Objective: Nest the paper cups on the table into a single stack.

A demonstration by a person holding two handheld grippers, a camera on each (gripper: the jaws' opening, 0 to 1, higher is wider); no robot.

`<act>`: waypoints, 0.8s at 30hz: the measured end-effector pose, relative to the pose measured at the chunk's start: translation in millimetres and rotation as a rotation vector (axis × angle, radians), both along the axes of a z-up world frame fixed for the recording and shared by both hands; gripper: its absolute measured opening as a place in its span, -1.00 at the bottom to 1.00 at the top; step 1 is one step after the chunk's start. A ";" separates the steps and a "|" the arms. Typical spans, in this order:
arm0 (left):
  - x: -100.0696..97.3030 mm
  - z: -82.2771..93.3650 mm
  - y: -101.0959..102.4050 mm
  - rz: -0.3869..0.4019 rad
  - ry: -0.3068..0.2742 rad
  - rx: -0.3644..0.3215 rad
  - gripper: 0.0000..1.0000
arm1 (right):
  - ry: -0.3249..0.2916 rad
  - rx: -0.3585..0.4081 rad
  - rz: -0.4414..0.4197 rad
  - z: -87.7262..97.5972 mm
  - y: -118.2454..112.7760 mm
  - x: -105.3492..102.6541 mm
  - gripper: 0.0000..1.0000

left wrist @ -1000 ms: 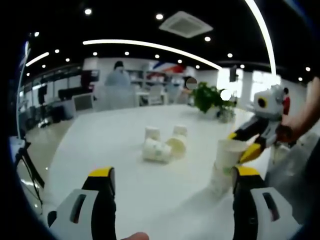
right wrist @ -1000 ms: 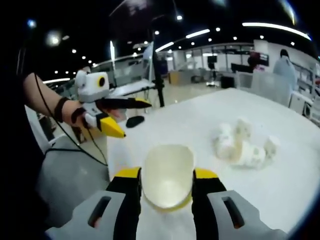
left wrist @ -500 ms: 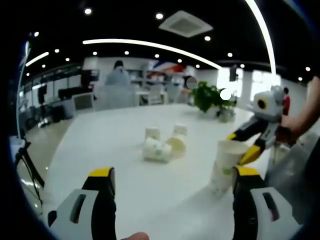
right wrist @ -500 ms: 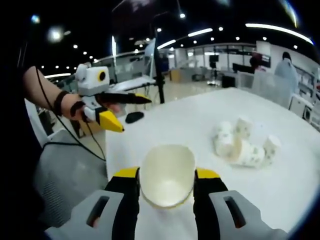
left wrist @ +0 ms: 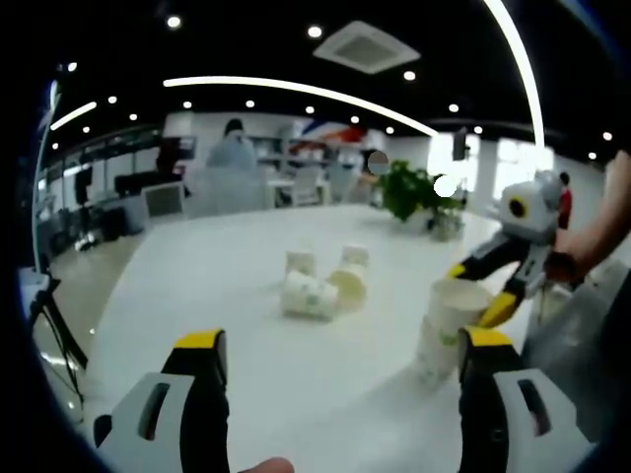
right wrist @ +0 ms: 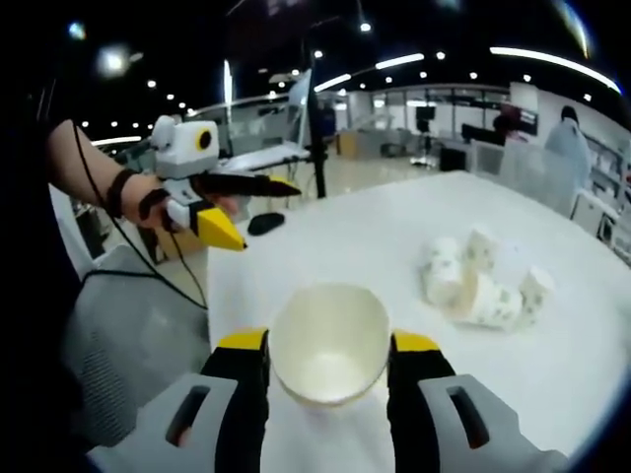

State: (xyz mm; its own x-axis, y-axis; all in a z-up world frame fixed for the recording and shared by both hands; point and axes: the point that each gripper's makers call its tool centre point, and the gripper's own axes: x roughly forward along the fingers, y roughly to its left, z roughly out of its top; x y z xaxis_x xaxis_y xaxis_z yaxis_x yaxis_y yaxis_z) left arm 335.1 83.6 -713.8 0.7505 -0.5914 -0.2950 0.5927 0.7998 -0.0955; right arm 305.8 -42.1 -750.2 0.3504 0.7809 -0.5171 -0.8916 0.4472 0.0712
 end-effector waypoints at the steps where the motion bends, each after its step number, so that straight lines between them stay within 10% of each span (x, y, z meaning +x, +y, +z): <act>1: -0.1 -0.3 0.1 0.000 0.000 0.000 0.92 | -0.001 -0.005 0.001 -1.2 -0.3 -0.1 -0.10; 24: 0.0 -2.6 4.2 0.011 0.003 -0.002 0.91 | 0.000 -0.048 0.013 -14.0 -1.0 -3.3 0.00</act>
